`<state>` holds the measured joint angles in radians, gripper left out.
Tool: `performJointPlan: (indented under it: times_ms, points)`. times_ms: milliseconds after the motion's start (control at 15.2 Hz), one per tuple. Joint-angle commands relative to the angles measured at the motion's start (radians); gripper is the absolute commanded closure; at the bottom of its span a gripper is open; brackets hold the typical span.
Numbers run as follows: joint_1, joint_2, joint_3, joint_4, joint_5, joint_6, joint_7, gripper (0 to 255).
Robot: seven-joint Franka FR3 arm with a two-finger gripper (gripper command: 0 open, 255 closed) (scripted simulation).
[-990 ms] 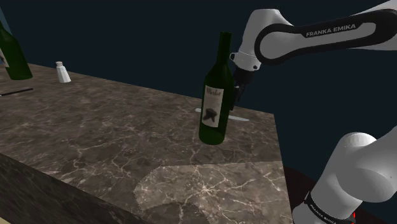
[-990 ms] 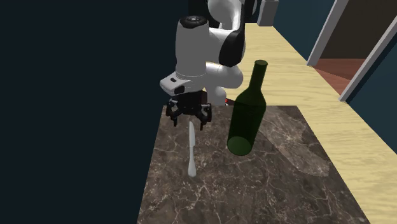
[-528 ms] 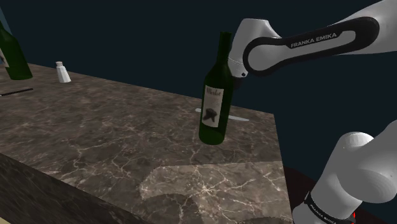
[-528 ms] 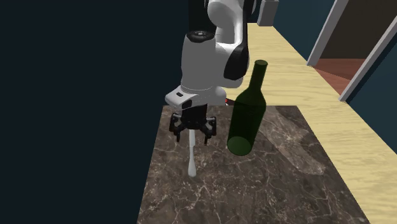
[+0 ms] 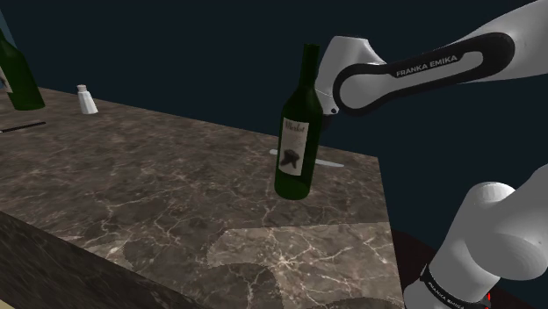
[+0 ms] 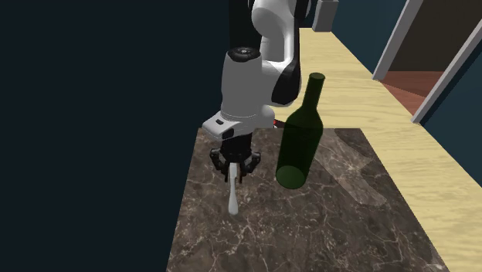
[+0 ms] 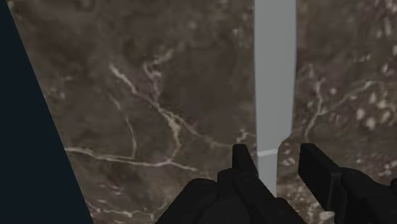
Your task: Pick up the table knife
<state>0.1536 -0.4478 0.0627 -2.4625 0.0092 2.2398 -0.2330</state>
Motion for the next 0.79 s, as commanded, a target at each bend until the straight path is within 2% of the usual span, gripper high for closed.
performJointPlan:
  times_ms: [0, 462, 726]
  points:
    - [-0.002, 0.005, -0.001, -0.006, -0.002, 0.001, 0.001, 255]
    - [-0.002, 0.005, -0.002, -0.005, -0.002, 0.001, 0.0, 255]
    - [-0.002, -0.01, -0.003, 0.037, -0.002, -0.057, -0.002, 255]
